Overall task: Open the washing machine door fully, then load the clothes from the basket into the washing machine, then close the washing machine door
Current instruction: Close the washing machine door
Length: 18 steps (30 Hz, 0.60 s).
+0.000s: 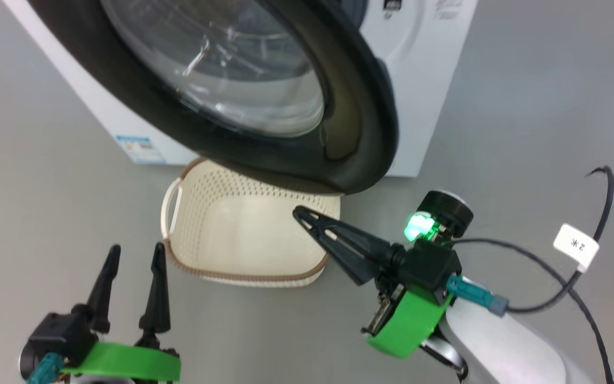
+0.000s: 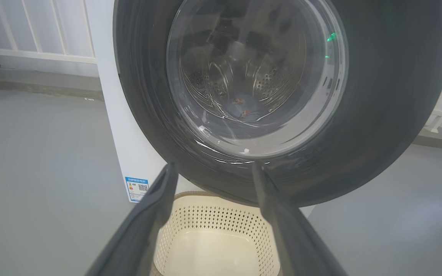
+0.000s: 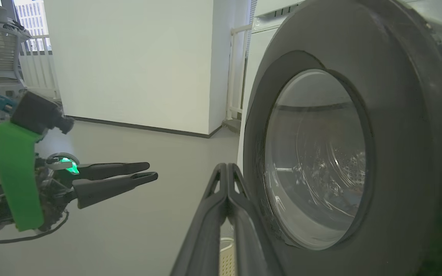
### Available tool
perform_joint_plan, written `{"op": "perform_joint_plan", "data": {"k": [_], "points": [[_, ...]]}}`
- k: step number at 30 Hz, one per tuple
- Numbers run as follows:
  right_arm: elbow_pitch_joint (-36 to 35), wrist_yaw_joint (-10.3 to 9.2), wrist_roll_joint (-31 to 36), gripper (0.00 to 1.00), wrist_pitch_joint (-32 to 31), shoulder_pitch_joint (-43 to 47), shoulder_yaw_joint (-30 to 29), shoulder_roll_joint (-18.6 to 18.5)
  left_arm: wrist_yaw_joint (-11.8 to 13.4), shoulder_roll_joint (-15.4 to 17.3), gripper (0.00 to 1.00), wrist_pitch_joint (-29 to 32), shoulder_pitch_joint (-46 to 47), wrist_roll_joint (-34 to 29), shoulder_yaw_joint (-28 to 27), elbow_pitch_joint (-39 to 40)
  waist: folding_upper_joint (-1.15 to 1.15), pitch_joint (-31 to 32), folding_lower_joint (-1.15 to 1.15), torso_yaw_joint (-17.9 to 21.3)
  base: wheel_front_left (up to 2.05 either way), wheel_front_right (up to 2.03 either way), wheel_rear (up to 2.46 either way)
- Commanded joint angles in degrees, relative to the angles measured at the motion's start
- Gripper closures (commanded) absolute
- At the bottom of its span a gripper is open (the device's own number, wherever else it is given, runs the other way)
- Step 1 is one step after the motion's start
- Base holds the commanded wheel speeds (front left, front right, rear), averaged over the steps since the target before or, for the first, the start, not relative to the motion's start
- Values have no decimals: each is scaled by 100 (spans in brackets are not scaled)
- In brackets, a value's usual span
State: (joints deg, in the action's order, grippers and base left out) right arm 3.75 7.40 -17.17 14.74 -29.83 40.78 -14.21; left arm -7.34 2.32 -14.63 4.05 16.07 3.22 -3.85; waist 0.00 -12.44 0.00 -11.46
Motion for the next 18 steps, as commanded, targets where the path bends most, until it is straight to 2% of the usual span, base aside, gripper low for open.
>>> {"op": "perform_joint_plan", "data": {"k": [1, 7, 18], "points": [[-35, 9, -85, 100, 23, -101, 96, 70, -14, 56, 0, -37, 222, 51, -148, 178, 0, -366, 0, -231, 0, 0, 0], [260, 9, -102, 100, 25, -283, -21, 34, -14, 56, 0, -37, 481, 135, -111, 252, 0, -771, 0, -281, 0, 0, 0], [729, 9, 78, 100, 25, -606, -839, 212, -14, 56, 0, -37, 815, 290, 93, 292, 0, -1270, 0, -246, 0, 0, 0]]}}
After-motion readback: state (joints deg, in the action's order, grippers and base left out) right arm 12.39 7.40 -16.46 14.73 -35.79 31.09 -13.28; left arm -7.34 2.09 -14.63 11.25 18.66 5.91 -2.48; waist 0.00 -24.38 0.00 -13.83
